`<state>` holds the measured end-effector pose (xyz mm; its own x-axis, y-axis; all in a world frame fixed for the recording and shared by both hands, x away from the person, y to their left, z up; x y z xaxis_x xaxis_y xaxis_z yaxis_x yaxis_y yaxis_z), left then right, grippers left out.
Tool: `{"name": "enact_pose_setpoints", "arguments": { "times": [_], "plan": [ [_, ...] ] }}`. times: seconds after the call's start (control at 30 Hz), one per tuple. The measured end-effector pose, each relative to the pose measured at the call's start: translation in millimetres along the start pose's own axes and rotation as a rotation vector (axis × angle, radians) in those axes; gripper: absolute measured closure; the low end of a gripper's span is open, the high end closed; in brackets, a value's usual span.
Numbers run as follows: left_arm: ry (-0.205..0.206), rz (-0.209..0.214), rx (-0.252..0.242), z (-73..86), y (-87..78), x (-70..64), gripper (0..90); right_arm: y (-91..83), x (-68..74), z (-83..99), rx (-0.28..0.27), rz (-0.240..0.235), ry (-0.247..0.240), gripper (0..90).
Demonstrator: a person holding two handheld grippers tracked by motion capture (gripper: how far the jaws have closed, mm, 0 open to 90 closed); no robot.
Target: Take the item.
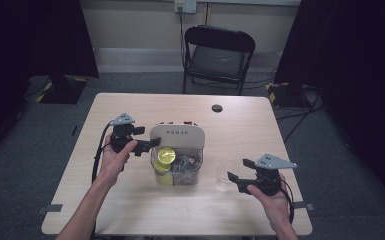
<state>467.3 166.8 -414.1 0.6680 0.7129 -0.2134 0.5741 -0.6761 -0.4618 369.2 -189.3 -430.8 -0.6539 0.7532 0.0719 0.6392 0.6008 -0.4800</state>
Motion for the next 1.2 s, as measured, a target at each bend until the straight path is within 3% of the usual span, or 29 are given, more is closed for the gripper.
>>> {"name": "enact_pose_setpoints", "arguments": {
  "times": [0.43, 0.67, 0.93, 1.2],
  "plan": [
    [-0.004, 0.005, -0.002, -0.1, -1.0, 1.3, 13.5, 23.3, 19.4, -26.1, -0.002, -0.131, 0.007, 34.4],
    [-0.001, 0.000, 0.001, -0.2, -2.0, 0.2, 15.1, 43.1, 31.9, -34.1, 0.030, -0.165, -0.008, 36.6],
    [-0.008, 0.004, 0.001, -0.1, -2.0, 0.2, 15.2, 57.8, 47.9, -51.0, 0.018, -0.237, -0.027, 47.1],
    [-0.010, 0.006, 0.002, 0.0, -2.0, 0.4, 15.3, 78.6, 57.6, -59.0, 0.043, -0.295, -0.033, 55.5]
  ]
}}
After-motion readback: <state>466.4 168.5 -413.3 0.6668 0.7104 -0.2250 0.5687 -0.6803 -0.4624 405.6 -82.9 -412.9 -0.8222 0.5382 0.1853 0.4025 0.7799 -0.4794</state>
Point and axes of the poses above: each handheld gripper's, and its own axes: y roughly forward along the jaws, z roughly out of its underside, x roughly to its left, the point moved 5 cm from there along y, roughly forward along the jaws
